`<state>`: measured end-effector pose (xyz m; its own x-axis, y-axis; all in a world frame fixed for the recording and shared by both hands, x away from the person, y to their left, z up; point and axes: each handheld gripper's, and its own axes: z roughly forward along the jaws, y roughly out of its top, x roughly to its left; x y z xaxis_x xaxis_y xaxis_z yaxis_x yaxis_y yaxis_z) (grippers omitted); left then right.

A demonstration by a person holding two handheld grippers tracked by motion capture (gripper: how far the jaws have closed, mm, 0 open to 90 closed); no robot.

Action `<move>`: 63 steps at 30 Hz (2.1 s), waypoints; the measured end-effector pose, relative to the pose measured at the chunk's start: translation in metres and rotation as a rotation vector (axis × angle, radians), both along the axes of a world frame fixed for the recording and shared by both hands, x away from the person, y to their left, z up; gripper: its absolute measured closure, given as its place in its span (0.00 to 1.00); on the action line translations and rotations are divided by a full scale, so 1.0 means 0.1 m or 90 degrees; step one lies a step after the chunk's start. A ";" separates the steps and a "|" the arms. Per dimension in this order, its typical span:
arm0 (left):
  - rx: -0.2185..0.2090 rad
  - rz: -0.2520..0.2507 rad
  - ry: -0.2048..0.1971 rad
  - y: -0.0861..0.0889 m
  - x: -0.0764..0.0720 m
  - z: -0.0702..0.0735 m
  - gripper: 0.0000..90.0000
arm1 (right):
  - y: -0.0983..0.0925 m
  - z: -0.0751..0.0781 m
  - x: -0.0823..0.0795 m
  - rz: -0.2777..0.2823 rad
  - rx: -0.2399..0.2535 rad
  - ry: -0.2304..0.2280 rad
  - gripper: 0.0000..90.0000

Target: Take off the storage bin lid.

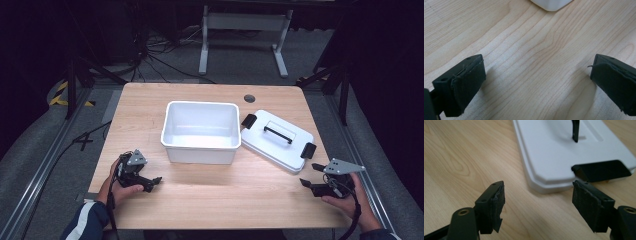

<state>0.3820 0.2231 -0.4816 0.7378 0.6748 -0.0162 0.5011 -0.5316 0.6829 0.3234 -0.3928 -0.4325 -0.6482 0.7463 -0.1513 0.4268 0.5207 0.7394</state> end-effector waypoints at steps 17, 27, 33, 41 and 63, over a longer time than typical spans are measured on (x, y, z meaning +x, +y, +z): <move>0.000 0.000 0.001 0.00 0.00 0.00 0.00 | -0.13 -0.35 -0.04 -0.059 0.058 0.048 0.27; -0.003 0.005 -0.001 0.00 -0.01 0.00 0.00 | -0.13 -0.35 -0.04 -0.060 0.059 0.048 0.27; -0.004 0.004 -0.002 0.00 -0.01 -0.01 0.00 | -0.13 -0.35 -0.05 -0.064 0.059 0.048 0.26; -0.003 0.004 -0.001 0.00 -0.01 0.00 0.00 | -0.13 -0.35 -0.05 -0.066 0.060 0.048 0.26; -0.003 0.005 -0.002 0.00 -0.01 -0.01 0.00 | -0.12 -0.35 -0.03 -0.088 0.056 0.052 0.18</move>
